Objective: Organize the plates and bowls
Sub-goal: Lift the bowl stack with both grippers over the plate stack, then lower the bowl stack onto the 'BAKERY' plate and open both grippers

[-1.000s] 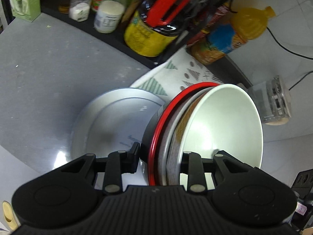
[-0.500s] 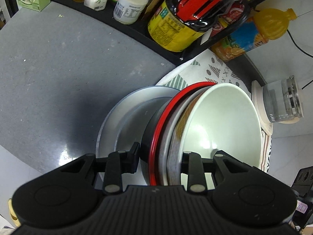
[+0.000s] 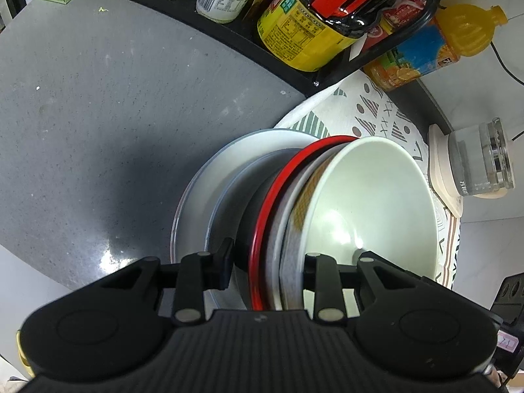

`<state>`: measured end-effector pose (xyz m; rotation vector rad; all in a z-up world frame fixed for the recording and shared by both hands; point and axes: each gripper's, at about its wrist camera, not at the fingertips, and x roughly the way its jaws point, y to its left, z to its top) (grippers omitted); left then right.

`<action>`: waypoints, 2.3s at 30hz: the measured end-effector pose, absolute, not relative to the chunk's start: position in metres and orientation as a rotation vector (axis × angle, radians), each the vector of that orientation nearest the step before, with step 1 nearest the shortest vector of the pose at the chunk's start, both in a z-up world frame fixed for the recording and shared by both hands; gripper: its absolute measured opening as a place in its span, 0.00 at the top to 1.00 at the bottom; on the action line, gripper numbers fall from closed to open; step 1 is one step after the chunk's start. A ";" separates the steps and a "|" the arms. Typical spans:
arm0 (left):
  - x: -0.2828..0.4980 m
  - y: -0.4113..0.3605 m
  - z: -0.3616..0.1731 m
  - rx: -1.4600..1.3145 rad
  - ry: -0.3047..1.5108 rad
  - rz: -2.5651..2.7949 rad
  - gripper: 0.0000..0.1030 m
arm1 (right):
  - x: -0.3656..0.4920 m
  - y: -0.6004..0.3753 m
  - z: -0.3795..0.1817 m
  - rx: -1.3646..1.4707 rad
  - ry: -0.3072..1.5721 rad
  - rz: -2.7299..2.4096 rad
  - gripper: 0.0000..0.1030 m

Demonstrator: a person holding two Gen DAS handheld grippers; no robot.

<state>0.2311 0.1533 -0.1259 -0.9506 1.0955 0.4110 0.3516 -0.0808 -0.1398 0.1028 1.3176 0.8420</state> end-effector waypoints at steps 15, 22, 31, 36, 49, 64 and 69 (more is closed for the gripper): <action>0.237 0.154 -0.124 -0.920 1.095 0.400 0.70 | 0.349 -0.080 -0.137 0.110 1.288 0.823 0.65; 0.242 0.156 -0.101 -0.771 1.104 0.365 0.60 | 0.345 -0.084 -0.122 0.102 1.213 0.789 0.49; 0.254 0.152 -0.065 -0.643 1.026 0.323 0.40 | 0.336 -0.104 -0.099 0.098 1.113 0.737 0.26; 0.258 0.139 -0.052 -0.619 0.984 0.276 0.28 | 0.328 -0.125 -0.091 0.117 1.071 0.695 0.23; 0.217 0.088 -0.025 -0.492 0.927 0.247 0.08 | 0.268 -0.191 -0.067 0.137 0.941 0.558 0.00; 0.122 0.042 0.006 -0.413 0.853 0.206 0.01 | 0.158 -0.228 -0.038 0.160 0.812 0.466 0.00; 0.092 0.032 0.012 -0.378 0.825 0.197 0.01 | 0.130 -0.237 -0.035 0.164 0.796 0.463 0.00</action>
